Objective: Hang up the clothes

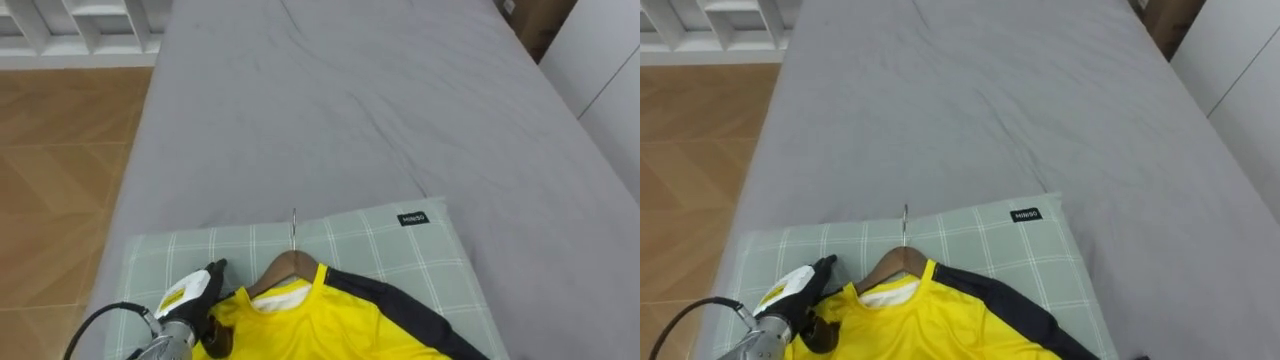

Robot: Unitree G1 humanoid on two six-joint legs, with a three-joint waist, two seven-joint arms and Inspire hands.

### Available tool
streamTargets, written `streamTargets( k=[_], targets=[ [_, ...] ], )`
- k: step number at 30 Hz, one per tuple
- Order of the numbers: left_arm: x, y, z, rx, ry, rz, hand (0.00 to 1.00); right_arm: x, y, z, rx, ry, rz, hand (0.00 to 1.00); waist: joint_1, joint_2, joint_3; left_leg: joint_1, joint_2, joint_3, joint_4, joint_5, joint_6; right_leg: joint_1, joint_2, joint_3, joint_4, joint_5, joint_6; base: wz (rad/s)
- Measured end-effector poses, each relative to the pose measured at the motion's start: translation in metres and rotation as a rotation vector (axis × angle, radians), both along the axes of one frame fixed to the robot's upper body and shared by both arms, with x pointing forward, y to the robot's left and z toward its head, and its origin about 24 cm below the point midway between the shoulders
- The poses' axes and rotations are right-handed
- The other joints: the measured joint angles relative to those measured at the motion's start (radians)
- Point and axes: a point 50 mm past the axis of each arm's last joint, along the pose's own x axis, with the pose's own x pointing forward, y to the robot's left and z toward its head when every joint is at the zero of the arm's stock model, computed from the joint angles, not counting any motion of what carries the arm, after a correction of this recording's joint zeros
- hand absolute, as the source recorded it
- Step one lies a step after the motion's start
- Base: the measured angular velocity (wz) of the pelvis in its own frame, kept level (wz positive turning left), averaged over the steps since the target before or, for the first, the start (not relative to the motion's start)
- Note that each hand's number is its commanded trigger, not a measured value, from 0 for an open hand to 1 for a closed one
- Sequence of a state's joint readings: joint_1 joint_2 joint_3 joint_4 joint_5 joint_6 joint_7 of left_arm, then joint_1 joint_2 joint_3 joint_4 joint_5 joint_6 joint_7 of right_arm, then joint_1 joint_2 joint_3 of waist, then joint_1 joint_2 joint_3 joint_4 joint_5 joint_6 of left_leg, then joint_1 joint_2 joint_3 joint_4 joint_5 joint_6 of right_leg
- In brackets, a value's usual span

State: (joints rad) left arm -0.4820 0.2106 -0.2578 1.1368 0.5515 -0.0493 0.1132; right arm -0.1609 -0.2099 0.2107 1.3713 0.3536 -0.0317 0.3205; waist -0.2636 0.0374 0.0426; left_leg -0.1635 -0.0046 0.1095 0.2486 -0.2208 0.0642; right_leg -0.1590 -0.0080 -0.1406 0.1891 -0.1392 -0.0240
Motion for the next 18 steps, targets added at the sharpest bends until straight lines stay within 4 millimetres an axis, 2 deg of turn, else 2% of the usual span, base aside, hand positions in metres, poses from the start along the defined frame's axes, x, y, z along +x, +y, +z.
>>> streamTargets(
  k=[11,15,18],
  targets=[
    [-0.002,-0.002,-0.003,-0.024,0.066,-0.032,0.00,0.001,0.001,0.000,0.028,0.001,0.013,0.00,-0.003,-0.001,0.0003,0.001,-0.001,0.013,0.011,0.002,0.004,-0.004,-0.004,0.001,0.018,0.000,0.000,-0.01],
    [-0.004,-0.006,-0.006,-0.014,0.103,-0.077,0.00,-0.002,0.000,0.000,0.029,0.014,0.000,0.00,-0.010,0.000,0.0004,-0.003,0.000,0.014,0.020,0.002,0.004,0.002,-0.007,-0.012,0.018,0.000,0.001,0.07],
    [-0.005,-0.010,-0.008,-0.015,0.137,-0.112,0.00,-0.001,-0.001,0.000,0.026,0.018,-0.008,0.00,-0.009,0.006,0.0009,-0.002,0.000,0.014,0.019,0.003,0.006,0.005,-0.008,-0.018,0.017,0.001,0.002,0.08]
  ],
)
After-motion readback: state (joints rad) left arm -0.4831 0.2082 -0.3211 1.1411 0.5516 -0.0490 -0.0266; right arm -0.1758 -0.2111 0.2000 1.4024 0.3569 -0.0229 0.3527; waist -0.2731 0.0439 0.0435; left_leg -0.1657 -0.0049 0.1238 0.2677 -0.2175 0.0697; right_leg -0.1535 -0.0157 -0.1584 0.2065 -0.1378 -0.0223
